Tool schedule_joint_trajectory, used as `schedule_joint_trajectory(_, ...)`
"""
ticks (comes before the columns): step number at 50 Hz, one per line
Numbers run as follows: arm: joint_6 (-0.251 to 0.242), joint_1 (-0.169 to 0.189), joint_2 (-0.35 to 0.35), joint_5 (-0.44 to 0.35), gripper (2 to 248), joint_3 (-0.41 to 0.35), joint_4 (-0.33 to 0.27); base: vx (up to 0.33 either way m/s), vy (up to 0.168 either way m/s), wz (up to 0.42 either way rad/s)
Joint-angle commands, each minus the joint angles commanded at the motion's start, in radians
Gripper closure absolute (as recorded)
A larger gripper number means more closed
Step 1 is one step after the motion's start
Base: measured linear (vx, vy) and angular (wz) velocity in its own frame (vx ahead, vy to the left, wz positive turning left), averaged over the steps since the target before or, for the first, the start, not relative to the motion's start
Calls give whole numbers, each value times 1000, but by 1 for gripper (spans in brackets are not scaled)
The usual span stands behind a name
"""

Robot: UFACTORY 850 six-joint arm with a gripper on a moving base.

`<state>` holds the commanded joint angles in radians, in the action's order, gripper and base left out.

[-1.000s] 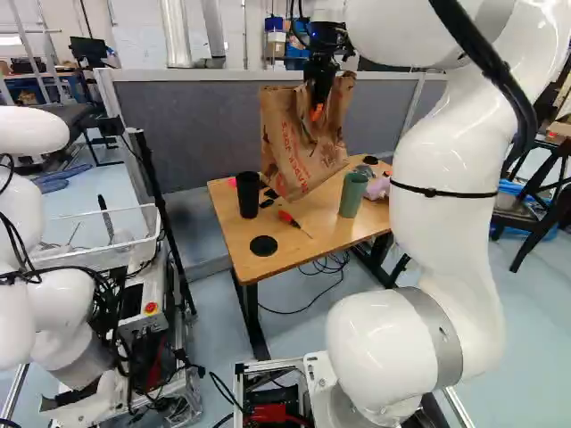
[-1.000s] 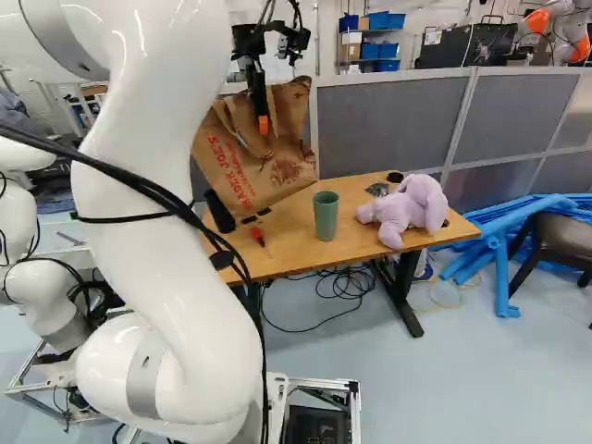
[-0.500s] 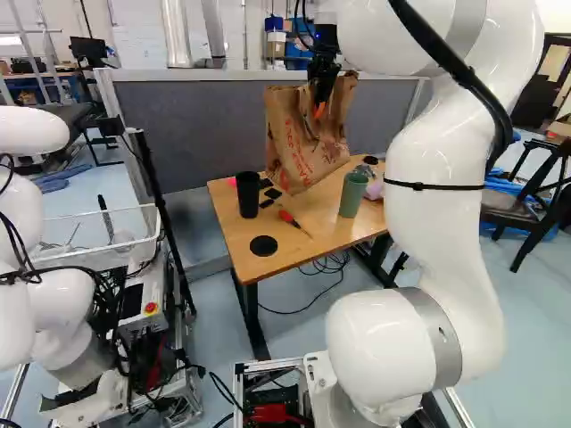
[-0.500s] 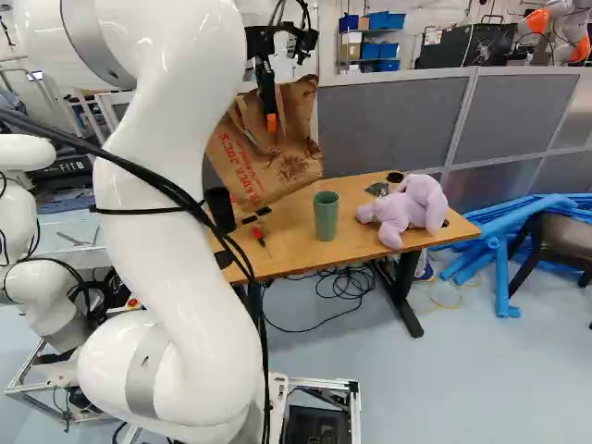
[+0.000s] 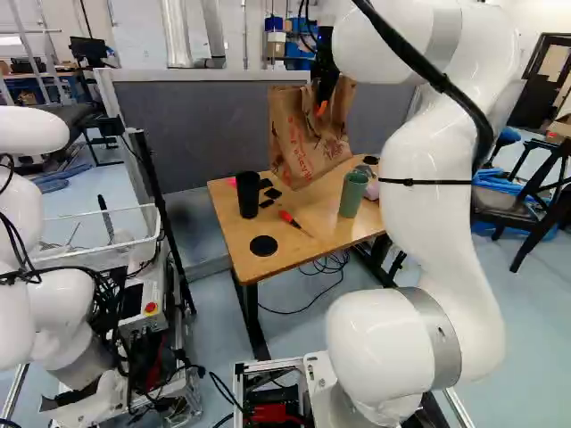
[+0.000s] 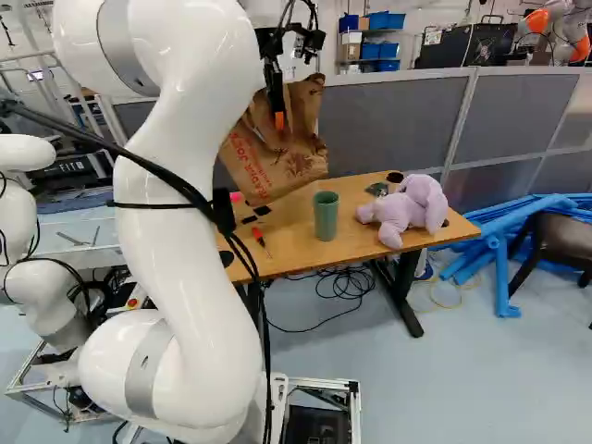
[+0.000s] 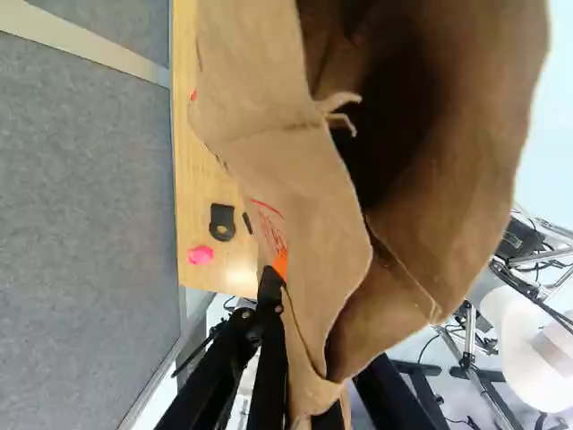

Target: Pick up the bag on the ground and place it on the table

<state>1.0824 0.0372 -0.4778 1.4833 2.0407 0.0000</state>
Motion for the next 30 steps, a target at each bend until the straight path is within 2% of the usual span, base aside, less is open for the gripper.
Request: schedule_joint_trajectory(30, 0, 13, -121, 0, 224, 110, 0, 0, 0, 0)
